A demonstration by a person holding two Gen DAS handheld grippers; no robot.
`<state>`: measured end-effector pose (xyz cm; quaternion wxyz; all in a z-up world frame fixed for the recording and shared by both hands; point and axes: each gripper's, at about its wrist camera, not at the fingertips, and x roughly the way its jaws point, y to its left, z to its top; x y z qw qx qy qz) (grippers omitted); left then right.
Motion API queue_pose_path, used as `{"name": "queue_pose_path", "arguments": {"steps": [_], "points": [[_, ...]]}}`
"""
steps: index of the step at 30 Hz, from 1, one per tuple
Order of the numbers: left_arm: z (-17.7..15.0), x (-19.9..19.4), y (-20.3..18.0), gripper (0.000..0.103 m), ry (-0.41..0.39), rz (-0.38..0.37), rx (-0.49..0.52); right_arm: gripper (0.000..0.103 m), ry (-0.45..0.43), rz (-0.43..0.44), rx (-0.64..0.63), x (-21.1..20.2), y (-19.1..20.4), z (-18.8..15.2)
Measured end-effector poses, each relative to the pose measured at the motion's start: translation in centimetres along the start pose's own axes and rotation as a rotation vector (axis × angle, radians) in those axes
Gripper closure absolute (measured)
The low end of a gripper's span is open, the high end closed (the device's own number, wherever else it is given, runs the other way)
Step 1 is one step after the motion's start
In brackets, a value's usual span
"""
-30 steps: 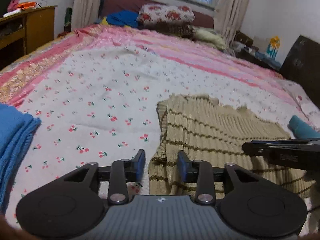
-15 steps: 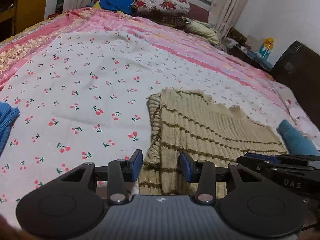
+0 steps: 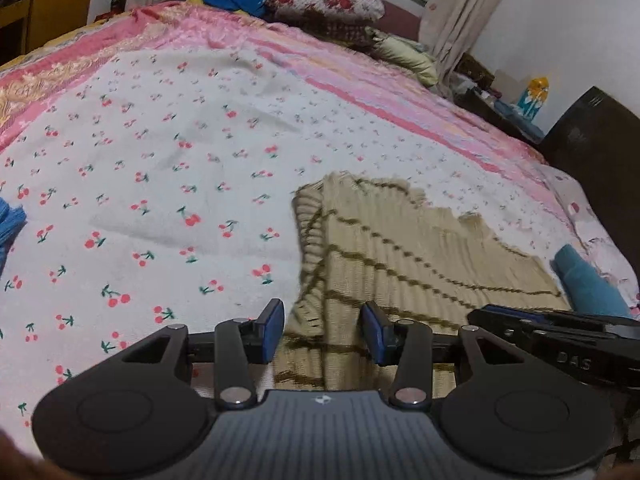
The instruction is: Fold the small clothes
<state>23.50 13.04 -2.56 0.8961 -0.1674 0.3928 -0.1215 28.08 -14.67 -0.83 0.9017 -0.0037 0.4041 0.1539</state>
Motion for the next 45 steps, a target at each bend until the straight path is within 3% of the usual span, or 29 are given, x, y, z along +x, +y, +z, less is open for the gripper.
{"name": "queue_pose_path", "arguments": {"steps": [7,10,16,27,28,32,37,45], "points": [[0.6,-0.2,0.0,0.055,-0.031,0.016,0.008,0.084,-0.020,-0.023,-0.005,0.0,-0.4,0.6],[0.7,1.4,-0.2,0.052,0.034,0.028,0.043,0.084,0.003,-0.051,-0.007,1.2,-0.6,0.9],[1.1,0.7,0.3,0.052,0.031,-0.042,-0.001,0.085,0.010,-0.026,0.029,1.3,-1.4,0.7],[1.4,2.1,0.7,0.047,0.084,-0.045,-0.009,0.085,0.002,0.004,0.047,1.0,-2.2,0.5],[1.3,2.2,0.5,0.049,0.081,-0.041,-0.012,0.085,0.004,0.007,0.048,1.1,-2.3,0.5],[1.2,2.0,-0.8,0.073,0.070,-0.036,-0.014,0.085,0.007,0.021,0.071,1.6,-2.7,0.8],[1.9,0.4,-2.8,0.076,0.028,-0.064,0.003,0.085,0.000,0.054,0.104,1.2,-3.8,1.0],[1.9,-0.9,-9.8,0.077,0.011,-0.229,0.087,0.084,-0.047,0.081,0.183,-1.4,-6.7,0.6]]}}
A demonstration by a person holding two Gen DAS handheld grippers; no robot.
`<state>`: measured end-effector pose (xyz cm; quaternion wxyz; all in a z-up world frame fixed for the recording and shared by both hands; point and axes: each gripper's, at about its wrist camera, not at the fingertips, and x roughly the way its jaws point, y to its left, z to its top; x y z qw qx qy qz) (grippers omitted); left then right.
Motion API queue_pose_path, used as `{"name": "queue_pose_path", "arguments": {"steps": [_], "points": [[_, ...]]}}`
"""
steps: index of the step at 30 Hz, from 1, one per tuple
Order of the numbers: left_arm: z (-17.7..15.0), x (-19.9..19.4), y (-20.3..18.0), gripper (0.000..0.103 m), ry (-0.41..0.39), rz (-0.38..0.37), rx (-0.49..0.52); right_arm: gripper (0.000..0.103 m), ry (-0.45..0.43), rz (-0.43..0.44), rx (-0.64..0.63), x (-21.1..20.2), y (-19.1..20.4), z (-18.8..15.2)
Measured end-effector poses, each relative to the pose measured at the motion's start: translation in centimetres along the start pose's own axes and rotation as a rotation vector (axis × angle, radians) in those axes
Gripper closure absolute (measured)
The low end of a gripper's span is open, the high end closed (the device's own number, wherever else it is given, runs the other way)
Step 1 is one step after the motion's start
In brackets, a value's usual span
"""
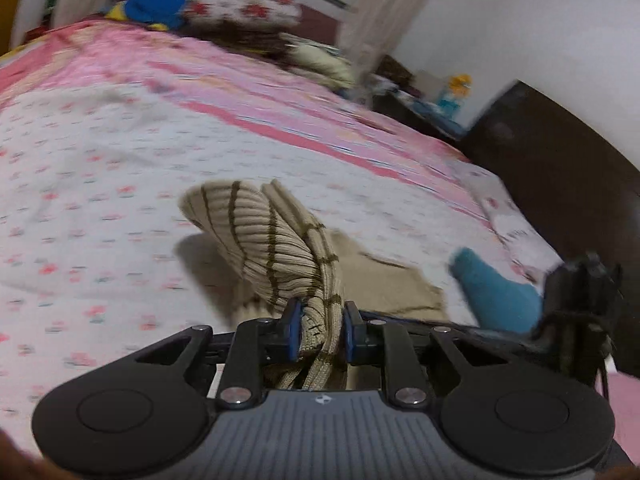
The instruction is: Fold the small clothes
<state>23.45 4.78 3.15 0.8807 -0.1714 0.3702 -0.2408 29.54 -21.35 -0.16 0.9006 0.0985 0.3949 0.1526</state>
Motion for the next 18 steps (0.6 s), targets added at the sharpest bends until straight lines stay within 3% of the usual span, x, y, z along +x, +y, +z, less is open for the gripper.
{"name": "queue_pose_path", "arguments": {"steps": [3,6,8,10,11,14,18], "points": [[-0.7,1.9,-2.3,0.078,0.034,-0.029,0.042,0.084,-0.034,-0.030,0.047,-1.9,-2.2,0.4],[-1.8,4.5,-3.9,0.089,0.098,-0.062,0.044,0.082,-0.061,-0.031,0.134,-3.7,-5.0,0.5],[-2.6,6.0,-5.1,0.089,0.130,-0.054,0.072,0.079,-0.066,0.010,0.209,-4.7,-6.9,0.3],[-3.5,6.7,-6.4,0.089,0.144,-0.008,0.139,0.068,-0.043,0.085,0.265,-4.7,-8.2,0.0],[-3.8,6.6,-6.9,0.089,0.144,-0.005,0.156,0.062,-0.026,0.105,0.281,-4.5,-8.5,-0.2],[-4.5,4.3,-7.6,0.088,0.106,-0.010,0.193,0.060,0.007,0.117,0.256,-3.6,-8.1,-0.8],[-5.0,0.7,-7.4,0.088,0.050,0.054,0.252,0.054,0.020,0.136,0.240,-2.4,-7.0,-0.7]]}}
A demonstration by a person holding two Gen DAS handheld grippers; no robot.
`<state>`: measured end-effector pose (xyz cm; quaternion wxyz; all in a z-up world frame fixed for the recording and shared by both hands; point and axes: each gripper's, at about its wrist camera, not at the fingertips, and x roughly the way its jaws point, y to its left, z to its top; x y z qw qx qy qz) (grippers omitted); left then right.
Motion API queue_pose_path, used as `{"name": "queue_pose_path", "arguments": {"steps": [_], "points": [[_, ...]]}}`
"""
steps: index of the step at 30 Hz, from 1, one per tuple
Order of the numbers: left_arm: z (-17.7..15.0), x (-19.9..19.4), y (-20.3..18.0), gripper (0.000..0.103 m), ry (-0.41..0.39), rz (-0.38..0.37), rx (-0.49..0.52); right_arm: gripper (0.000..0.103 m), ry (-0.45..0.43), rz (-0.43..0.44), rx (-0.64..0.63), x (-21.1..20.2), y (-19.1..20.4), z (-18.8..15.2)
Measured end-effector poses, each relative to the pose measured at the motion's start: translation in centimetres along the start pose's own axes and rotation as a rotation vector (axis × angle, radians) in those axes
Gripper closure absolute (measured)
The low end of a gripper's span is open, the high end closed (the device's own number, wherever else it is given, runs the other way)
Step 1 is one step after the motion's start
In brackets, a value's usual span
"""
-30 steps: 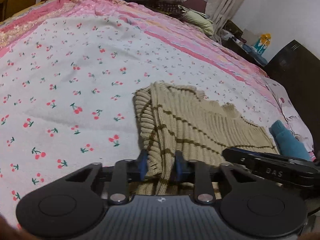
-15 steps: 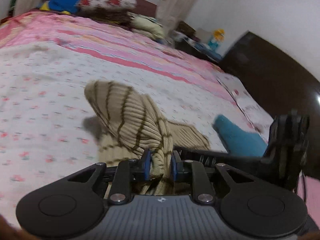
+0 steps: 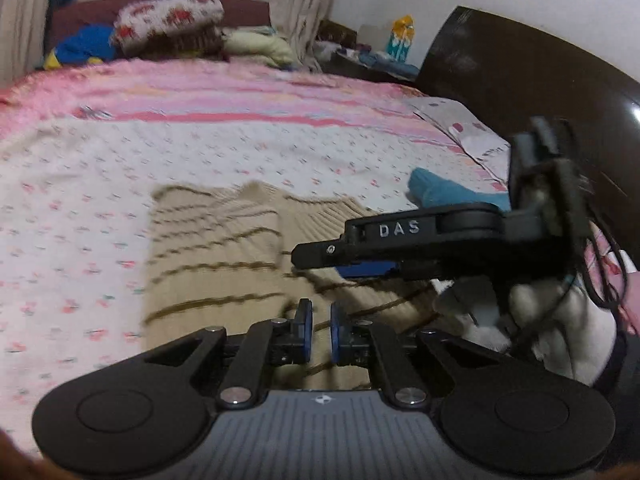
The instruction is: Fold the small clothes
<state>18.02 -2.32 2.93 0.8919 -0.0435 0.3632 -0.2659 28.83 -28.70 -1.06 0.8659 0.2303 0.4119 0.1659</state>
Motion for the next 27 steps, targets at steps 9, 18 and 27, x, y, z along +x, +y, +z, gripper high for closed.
{"name": "queue_pose_path", "arguments": {"steps": [9,18,27], "points": [[-1.6,-3.6,1.4,0.082,-0.097,0.077,0.028,0.047,0.025,0.026,0.050,1.1,0.8,1.6],[-2.5,-4.2,1.8,0.067,-0.122,0.096,0.072,0.047,0.065,0.024,0.053,2.8,1.5,1.8],[-4.8,-2.4,0.4,0.066,-0.079,0.159,0.256,0.047,0.099,0.019,0.068,3.0,1.1,2.7]]}}
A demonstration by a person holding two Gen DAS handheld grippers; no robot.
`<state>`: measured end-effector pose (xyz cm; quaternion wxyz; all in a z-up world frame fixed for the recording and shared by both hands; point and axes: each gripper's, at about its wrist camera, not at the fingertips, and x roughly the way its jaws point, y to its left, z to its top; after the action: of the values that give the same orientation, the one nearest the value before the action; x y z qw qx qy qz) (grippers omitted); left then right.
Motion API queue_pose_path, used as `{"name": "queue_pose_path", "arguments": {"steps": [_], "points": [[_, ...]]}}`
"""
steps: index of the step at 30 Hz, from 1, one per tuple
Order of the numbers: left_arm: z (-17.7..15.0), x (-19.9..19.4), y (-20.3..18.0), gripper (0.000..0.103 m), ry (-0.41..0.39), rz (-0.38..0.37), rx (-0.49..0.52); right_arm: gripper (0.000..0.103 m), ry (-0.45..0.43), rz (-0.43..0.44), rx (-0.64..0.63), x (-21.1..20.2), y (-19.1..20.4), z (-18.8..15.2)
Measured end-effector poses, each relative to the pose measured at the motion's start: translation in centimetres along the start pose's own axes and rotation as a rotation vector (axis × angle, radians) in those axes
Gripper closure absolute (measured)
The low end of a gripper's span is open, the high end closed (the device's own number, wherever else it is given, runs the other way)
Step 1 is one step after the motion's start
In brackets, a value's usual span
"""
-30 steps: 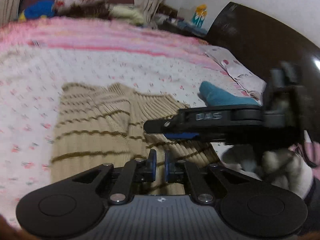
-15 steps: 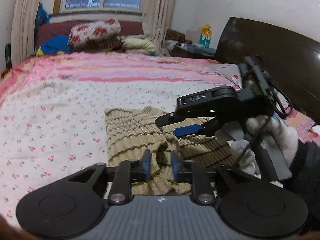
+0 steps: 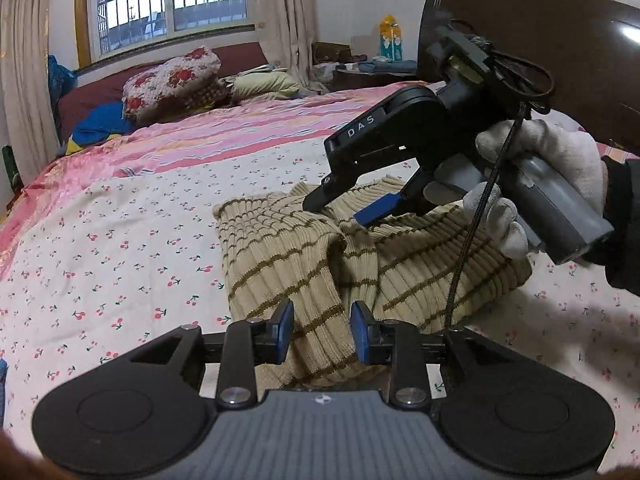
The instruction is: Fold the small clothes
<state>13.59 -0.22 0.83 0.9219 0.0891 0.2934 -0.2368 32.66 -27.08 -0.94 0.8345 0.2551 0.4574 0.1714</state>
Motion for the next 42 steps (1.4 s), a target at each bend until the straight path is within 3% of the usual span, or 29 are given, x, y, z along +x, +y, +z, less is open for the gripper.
{"name": "queue_pose_path", "arguments": {"steps": [5,11,17,23,28,29,31,32,33,36,42], "points": [[-0.8,-1.0,0.7,0.056,-0.014,0.002,-0.004,0.039,0.025,0.061,0.044,0.7,-0.4,0.0],[-1.9,-1.5,0.2,0.051,-0.008,-0.009,0.040,0.039,0.028,0.103,0.050,0.6,-0.1,0.2],[-1.8,0.5,-1.3,0.051,-0.002,0.010,0.108,0.038,0.056,0.036,-0.019,1.9,1.7,0.0],[-2.8,-0.1,-1.1,0.051,0.016,-0.001,0.153,0.036,0.093,0.057,-0.023,2.0,1.3,0.4],[-2.8,0.6,-1.0,0.050,0.033,-0.004,0.170,0.036,0.097,0.010,-0.088,2.3,2.3,-0.1],[-2.8,0.6,-0.9,0.050,0.037,-0.012,0.167,0.038,0.099,0.005,-0.086,2.3,2.4,0.0],[-2.6,0.2,-0.4,0.050,0.036,-0.022,0.143,0.054,0.098,-0.004,-0.095,2.1,2.4,0.1],[-2.5,0.2,-0.3,0.050,0.035,-0.020,0.138,0.068,0.097,-0.010,-0.107,2.0,2.4,0.2],[-2.5,0.2,-0.3,0.050,0.035,-0.015,0.138,0.072,0.096,-0.013,-0.111,1.9,2.4,0.2],[-2.4,0.4,-0.7,0.050,0.040,-0.015,0.138,0.081,0.080,-0.002,-0.121,1.5,2.4,-0.1],[-1.8,0.8,-1.2,0.051,0.059,-0.018,0.117,0.085,0.054,-0.004,-0.122,0.1,2.0,-0.2]]}}
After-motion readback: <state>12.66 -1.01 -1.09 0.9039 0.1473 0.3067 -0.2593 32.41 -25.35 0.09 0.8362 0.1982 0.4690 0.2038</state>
